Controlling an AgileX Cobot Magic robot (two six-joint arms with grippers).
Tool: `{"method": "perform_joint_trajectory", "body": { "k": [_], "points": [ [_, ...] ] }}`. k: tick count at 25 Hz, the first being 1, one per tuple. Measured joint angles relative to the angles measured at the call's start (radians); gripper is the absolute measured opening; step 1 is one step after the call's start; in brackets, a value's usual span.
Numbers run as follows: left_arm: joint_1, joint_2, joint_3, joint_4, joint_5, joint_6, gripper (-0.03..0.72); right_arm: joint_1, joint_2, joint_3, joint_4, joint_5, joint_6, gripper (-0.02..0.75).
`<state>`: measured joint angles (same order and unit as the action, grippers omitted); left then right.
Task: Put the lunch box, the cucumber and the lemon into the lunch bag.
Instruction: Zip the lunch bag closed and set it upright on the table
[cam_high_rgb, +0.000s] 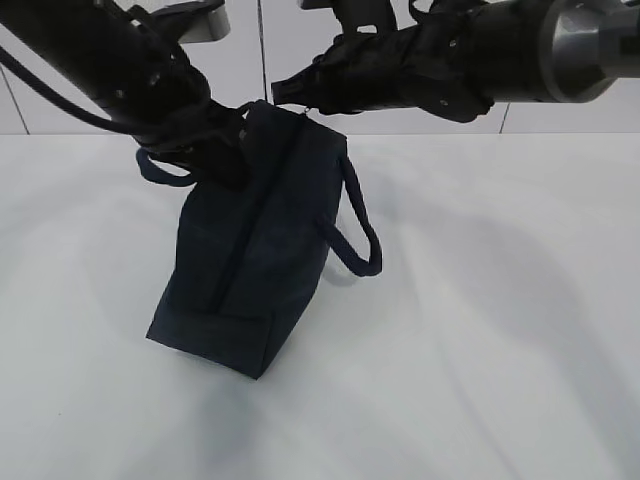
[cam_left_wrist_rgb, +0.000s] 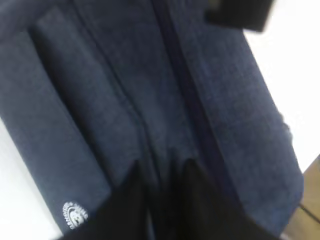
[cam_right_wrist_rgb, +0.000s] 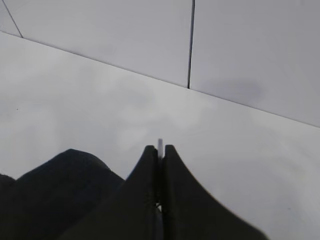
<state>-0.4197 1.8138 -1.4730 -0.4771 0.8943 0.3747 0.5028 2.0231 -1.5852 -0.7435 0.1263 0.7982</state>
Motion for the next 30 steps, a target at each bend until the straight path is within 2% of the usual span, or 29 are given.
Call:
{"method": "perform_joint_trajectory", "body": {
  "k": [2,4,8,17,30],
  "points": [
    [0.0,0.004,0.0,0.022,-0.002,0.032,0.036,0.0,0.0,0.0,0.0,0.0,0.03,0.0],
    [0.0,0.004,0.0,0.041,-0.002,0.077,0.004,0.0,0.0,0.0,0.0,0.008,0.07,0.0],
    [0.0,0.004,0.0,0.07,0.003,0.12,-0.002,0.0,0.0,0.0,0.0,0.017,0.116,0.0],
    [0.0,0.004,-0.002,0.077,0.067,0.133,-0.004,-0.011,0.038,-0.011,0.006,0.037,0.132,0.0],
    [0.0,-0.003,-0.007,0.077,0.105,0.134,-0.005,-0.009,0.108,-0.136,0.069,0.201,0.136,0.0]
  ]
}}
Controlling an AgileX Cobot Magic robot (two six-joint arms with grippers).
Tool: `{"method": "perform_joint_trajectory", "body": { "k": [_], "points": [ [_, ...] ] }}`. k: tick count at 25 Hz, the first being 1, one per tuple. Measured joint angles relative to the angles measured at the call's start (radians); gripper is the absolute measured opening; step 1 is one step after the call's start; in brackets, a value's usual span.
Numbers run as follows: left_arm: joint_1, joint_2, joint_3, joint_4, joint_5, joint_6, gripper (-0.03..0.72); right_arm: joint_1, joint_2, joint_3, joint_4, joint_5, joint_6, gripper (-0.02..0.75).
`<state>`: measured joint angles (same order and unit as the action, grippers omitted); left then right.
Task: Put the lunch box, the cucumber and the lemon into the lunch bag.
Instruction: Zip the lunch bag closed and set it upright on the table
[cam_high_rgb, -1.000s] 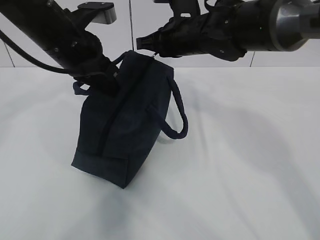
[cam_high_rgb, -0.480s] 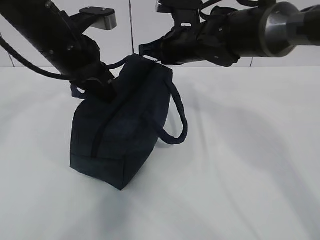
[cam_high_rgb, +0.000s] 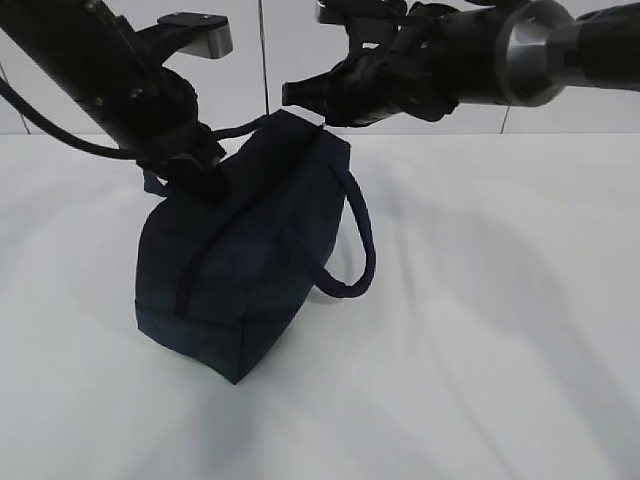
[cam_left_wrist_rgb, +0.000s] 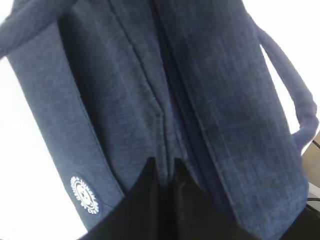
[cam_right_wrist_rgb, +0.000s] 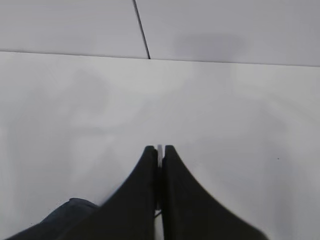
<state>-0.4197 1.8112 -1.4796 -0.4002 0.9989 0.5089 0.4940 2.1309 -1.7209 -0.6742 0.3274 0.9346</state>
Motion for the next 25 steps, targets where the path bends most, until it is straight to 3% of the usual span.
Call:
{"method": "perform_joint_trajectory", "body": {
  "k": [11,25],
  "points": [
    [0.0,-0.014,0.0,0.0,0.018,0.0,-0.006,-0.014,0.076,-0.039,0.042,0.013,-0.002,0.0],
    [0.0,-0.014,0.0,0.0,0.027,0.0,-0.006,-0.042,0.141,-0.1,0.282,0.08,-0.132,0.0]
  ]
}}
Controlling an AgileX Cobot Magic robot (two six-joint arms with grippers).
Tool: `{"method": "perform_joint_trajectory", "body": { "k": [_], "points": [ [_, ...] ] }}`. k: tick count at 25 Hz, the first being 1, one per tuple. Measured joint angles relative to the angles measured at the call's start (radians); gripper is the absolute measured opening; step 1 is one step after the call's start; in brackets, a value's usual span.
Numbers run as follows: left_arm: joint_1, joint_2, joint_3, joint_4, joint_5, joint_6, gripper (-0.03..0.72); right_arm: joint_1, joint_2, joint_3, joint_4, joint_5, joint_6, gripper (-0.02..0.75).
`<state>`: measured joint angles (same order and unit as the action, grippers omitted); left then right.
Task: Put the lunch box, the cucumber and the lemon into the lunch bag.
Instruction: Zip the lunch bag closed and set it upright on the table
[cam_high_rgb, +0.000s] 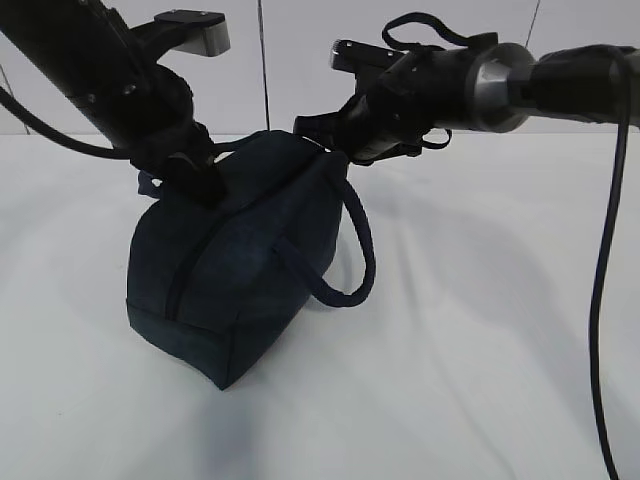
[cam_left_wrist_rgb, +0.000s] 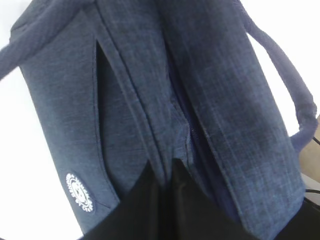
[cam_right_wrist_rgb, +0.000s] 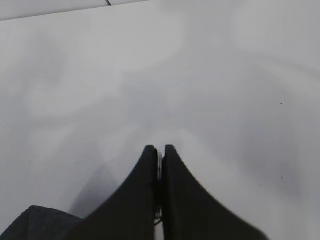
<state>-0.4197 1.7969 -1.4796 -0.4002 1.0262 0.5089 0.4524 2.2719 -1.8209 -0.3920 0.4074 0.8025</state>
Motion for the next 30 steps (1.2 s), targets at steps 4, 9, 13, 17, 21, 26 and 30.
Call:
{"method": "perform_joint_trajectory", "body": {
  "k": [4,9,13,17,21,26,30],
  "points": [
    [0.0,-0.002,0.0,0.002,-0.006,0.0,0.0,0.001,0.003,-0.033,0.084,0.049,-0.1,0.0],
    [0.0,-0.01,0.0,0.0,-0.045,0.0,0.13,0.001,0.007,-0.074,0.153,0.103,-0.203,0.0],
    [0.0,-0.011,-0.014,-0.013,-0.063,-0.002,0.284,0.001,0.009,-0.107,0.201,0.142,-0.276,0.0],
    [0.0,0.0,-0.078,-0.024,-0.078,-0.002,0.304,0.001,0.009,-0.122,0.251,0.175,-0.337,0.0],
    [0.0,0.058,-0.129,-0.028,-0.075,-0.002,0.298,0.001,0.009,-0.124,0.306,0.2,-0.388,0.0],
    [0.002,0.116,-0.143,-0.028,-0.09,-0.002,0.267,-0.001,0.009,-0.133,0.369,0.237,-0.453,0.0],
    [0.002,0.134,-0.144,-0.028,-0.091,-0.002,0.144,-0.001,0.01,-0.168,0.392,0.273,-0.477,0.0]
  ]
}}
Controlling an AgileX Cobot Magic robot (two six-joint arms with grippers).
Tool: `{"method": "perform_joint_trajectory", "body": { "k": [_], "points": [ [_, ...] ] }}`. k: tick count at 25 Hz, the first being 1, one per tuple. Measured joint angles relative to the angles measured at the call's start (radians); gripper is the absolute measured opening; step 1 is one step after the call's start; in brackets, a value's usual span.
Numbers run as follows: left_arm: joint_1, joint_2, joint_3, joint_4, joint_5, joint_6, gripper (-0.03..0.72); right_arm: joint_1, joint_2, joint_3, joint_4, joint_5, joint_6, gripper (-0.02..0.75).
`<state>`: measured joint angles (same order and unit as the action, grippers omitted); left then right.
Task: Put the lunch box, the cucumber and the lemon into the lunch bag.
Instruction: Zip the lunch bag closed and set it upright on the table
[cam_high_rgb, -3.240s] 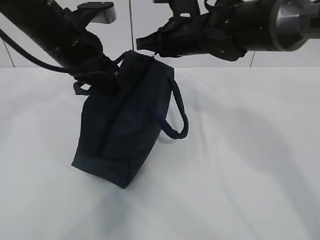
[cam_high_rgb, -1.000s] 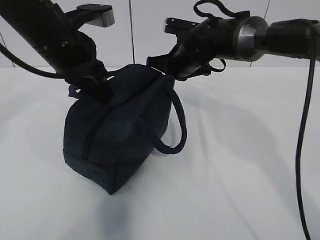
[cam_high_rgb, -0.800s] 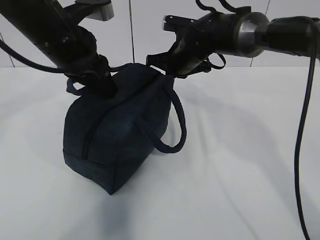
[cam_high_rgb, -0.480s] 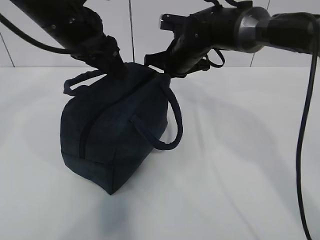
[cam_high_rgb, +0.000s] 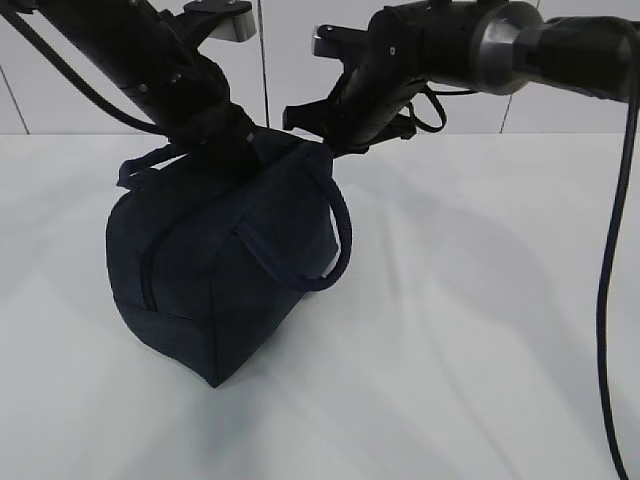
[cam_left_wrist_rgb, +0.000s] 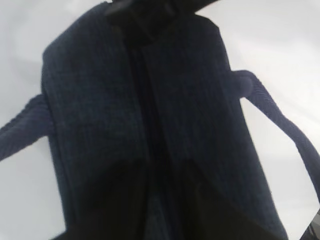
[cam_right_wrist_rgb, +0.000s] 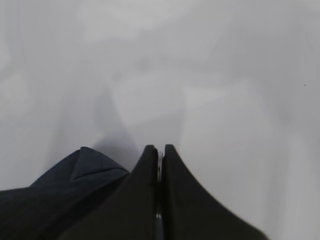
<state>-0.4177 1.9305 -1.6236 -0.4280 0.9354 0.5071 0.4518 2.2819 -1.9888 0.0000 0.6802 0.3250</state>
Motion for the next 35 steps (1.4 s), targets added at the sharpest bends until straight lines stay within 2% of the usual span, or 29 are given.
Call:
{"method": "perform_joint_trajectory", "body": {
  "k": [2,6,10,15,26,28,32,33,35],
  "points": [
    [0.0,0.001,-0.004,0.0,0.0,0.0,0.119,0.0,0.0,-0.022,0.0,0.004,-0.002,0.0],
    [0.002,0.001,-0.035,0.025,0.016,-0.011,0.119,0.0,0.0,-0.039,0.0,0.008,-0.006,0.0],
    [0.029,-0.008,-0.075,0.054,0.032,-0.058,0.175,-0.001,0.0,-0.039,0.0,0.017,-0.006,0.0],
    [0.057,-0.008,-0.091,0.065,0.044,-0.073,0.292,-0.002,0.0,-0.039,0.0,0.018,-0.016,0.0],
    [0.057,0.016,-0.094,0.074,0.038,-0.076,0.312,-0.002,0.002,-0.039,0.0,0.021,-0.023,0.0],
    [0.057,0.035,-0.094,0.074,0.04,-0.076,0.284,-0.002,0.002,-0.039,0.0,0.021,-0.023,0.0],
    [0.057,0.045,-0.094,0.074,0.04,-0.076,0.052,-0.002,0.002,-0.039,0.0,0.021,-0.025,0.0],
    [0.057,0.045,-0.094,0.074,0.042,-0.076,0.02,-0.002,0.002,-0.039,0.0,0.021,-0.025,0.0],
    [0.057,0.045,-0.094,0.074,0.046,-0.076,0.001,-0.002,0.004,-0.039,0.0,0.014,-0.025,0.0]
  ]
}}
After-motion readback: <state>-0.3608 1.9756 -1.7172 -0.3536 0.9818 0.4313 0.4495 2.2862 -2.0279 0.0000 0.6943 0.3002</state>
